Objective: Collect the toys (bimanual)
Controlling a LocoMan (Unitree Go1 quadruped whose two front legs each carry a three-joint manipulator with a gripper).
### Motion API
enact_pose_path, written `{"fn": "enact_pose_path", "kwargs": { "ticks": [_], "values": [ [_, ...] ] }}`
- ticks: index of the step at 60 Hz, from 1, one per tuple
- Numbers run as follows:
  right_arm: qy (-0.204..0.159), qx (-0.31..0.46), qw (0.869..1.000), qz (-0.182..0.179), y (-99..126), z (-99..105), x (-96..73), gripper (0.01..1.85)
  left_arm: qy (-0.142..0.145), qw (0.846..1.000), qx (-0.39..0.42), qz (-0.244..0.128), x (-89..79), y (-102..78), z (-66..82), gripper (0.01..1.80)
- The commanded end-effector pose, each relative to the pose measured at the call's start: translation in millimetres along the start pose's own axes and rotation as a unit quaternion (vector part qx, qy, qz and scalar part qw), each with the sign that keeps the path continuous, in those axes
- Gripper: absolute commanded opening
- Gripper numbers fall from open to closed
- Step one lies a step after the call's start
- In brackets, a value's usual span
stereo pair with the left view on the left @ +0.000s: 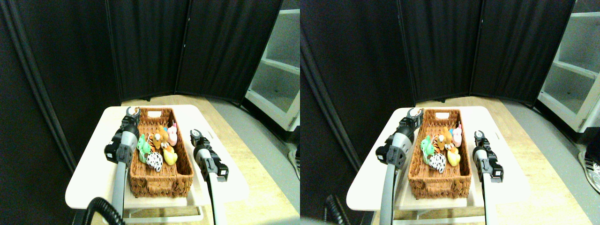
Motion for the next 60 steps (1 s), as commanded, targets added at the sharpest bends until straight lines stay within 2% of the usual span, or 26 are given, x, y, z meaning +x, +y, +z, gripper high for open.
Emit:
{"fn": "enact_pose_path", "kwargs": {
  "ticks": [1,12,15,21,22,29,34,51,60],
  "values": [
    [-0.007,-0.011,0.999,0.03,8.7,2.6,-2.0,0.01,0.019,0.999,-0.02,-0.025,0.0,-6.5,-8.4,0.01],
    [-0.005,-0.006,0.999,0.033,9.8,5.0,-3.5,0.01,0.03,0.998,-0.057,-0.009,5.0,4.1,-14.3,0.01],
    [-0.003,-0.003,0.999,0.036,10.1,5.6,-2.7,0.01,0.028,0.998,-0.056,-0.002,6.5,7.0,-14.1,0.08],
    [-0.006,-0.011,0.999,0.036,10.3,6.2,-2.8,0.01,0.013,1.0,-0.024,0.015,5.6,14.5,-10.3,0.37],
    [-0.006,-0.011,0.999,0.036,10.3,6.2,-2.8,0.01,0.013,1.0,-0.024,0.015,5.6,14.5,-10.3,0.37],
    [-0.002,-0.002,0.999,0.032,10.4,5.7,-2.6,0.01,0.015,1.0,-0.006,0.026,2.2,20.6,-4.8,0.77],
    [-0.001,-0.013,0.999,0.036,10.7,5.1,-2.6,0.01,0.023,0.999,-0.008,0.035,1.4,22.1,-0.1,0.89],
    [0.0,-0.006,0.999,0.035,11.3,4.9,-3.9,0.01,0.032,0.999,-0.005,0.04,-1.7,25.0,10.7,1.06],
    [0.001,-0.005,0.999,0.037,11.1,5.8,-4.0,0.01,0.008,1.0,0.0,0.019,-6.9,23.6,20.0,0.9]
  ]
}}
